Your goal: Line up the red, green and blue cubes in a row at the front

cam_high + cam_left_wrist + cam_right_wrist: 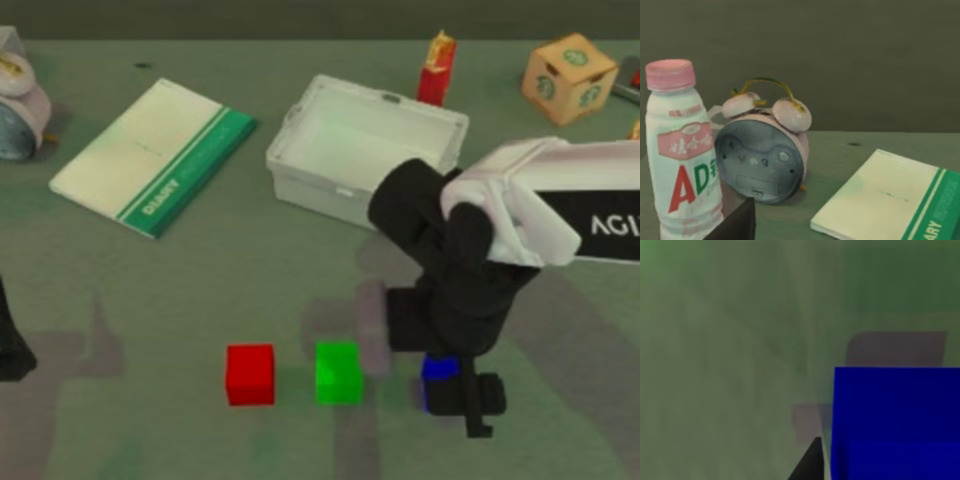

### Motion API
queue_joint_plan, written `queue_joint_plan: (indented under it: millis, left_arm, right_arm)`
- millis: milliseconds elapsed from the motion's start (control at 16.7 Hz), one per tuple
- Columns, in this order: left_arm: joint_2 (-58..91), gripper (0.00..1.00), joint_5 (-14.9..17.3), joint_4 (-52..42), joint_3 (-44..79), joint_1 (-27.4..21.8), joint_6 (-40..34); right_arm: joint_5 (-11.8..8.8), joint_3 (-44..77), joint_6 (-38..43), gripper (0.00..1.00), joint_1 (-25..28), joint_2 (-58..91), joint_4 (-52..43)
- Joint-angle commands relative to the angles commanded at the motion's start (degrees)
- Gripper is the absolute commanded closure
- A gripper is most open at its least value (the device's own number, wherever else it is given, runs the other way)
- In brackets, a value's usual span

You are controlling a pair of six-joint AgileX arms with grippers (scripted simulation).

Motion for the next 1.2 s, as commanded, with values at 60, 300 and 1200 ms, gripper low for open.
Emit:
queue_joint_plan:
  millis: [60,300,1200]
  left_arm:
    - [0.0,0.00,0.0,0.0,0.0,0.0,0.0]
    - [0.0,0.00,0.0,0.0,0.0,0.0,0.0]
    - [0.0,0.00,0.0,0.0,0.0,0.0,0.0]
  right_arm:
    - [0.0,0.0,0.0,0.10,0.0,0.0,0.0]
    - [0.0,0.0,0.0,0.00,0.0,0.0,0.0]
    - [-0.1,9.4,-0.3,0.00,0.4,-5.1,-14.7]
